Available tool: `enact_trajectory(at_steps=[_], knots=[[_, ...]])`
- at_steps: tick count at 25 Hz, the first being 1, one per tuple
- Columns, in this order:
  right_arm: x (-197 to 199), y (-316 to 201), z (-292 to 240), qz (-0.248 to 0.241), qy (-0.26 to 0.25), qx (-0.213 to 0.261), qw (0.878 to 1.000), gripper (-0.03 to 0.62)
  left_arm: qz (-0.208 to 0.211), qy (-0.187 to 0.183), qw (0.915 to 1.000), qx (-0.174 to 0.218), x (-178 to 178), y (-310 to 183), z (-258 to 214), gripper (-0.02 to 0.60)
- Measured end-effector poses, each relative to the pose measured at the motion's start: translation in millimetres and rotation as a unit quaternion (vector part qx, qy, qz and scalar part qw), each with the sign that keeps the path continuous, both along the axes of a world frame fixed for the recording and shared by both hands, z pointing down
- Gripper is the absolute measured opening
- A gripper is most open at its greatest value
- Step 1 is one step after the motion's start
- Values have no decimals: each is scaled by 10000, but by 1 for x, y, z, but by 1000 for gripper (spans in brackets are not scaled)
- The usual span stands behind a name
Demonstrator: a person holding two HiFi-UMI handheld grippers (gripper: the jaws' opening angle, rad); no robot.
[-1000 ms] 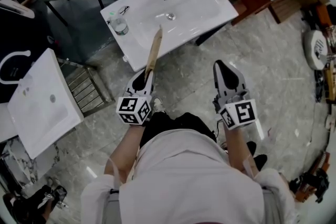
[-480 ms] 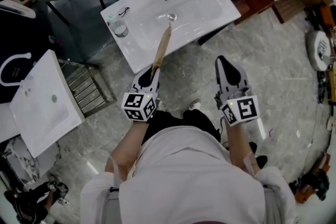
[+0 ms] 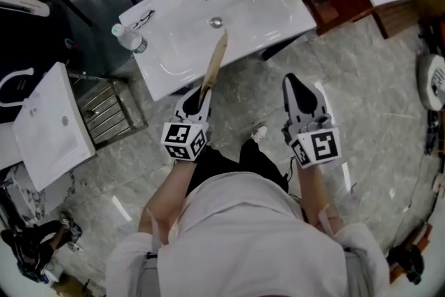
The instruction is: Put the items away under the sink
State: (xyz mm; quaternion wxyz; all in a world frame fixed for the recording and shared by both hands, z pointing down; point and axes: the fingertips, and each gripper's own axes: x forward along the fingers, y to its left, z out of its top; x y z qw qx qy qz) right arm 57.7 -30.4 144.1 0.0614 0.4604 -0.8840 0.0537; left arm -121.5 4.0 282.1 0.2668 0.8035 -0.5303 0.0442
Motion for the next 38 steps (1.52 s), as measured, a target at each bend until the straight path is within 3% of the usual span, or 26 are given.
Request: enact_trajectory(at_steps=[5,12,17,25,30,38], knots=[[32,-27,25,-160,-4,-116,9998,41,6,-259,9996,-57,37,-13,17,55],[42,-42,77,-261,26,-332,9991,41,-212,-352,9991,-29,49,-32,53,54],[48,-38,113,-103,-50,-563,9983,41,0,-589,9982,81,61,-31,81,54],[63,-31,161,-20,45,-846,9964,41,274,-511,9979,-283,97,-13,156,54],[77,-35,191,63,15,-860,9963,41,471,-693,9961,-294,111,-7,191,54],[88,-38,240,157,-180,-801,9965,41,371,-841,9940,-595,108,-9,251,54]])
